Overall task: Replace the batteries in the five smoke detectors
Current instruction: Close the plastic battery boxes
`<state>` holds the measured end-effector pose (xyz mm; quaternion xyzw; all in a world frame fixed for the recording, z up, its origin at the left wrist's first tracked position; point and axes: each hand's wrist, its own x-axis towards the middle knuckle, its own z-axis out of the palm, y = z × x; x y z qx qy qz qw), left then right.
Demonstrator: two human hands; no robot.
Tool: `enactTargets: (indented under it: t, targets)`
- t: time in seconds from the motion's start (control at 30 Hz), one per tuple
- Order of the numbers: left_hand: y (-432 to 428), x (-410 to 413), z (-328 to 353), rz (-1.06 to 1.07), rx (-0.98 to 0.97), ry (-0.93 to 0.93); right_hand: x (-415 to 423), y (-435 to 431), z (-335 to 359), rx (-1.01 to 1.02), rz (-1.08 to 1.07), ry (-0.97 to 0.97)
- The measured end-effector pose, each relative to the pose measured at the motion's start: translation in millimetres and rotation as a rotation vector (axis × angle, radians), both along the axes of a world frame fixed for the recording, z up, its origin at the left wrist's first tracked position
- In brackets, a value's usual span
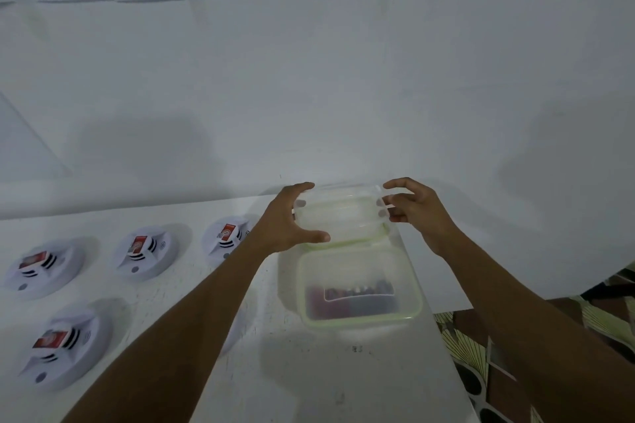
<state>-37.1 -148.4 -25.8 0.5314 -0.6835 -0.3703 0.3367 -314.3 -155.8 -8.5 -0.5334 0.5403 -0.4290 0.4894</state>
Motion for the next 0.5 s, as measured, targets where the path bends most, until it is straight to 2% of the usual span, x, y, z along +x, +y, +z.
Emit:
enactTargets:
  t: [0.07, 0.13, 0.2, 0.27, 0.33, 0.5]
  targets:
    - [2, 5, 1, 0.031, -0.015, 0.033, 2, -3, -4, -0.028, -0.039, 0.064]
    - [2, 13, 4, 0.059, -0.039, 0.062, 3, -7, -12, -0.106, -0.062, 0.296]
    - [4, 24, 8, 0.078, -0.055, 0.09, 3, -9, -18, -0.131, 0.022, 0.469]
    - [7, 35, 10, 0.083, -0.058, 0.089, 3, -11, -25, -0.122, 0.12, 0.54]
    - [9, 41, 10, 0.088, -0.056, 0.065, -2, -11, -29, -0.085, 0.107, 0.527]
    - [12, 39, 6, 0.05, -0.031, 0.061, -28, -2, -26, 0.021, -0.043, 0.351]
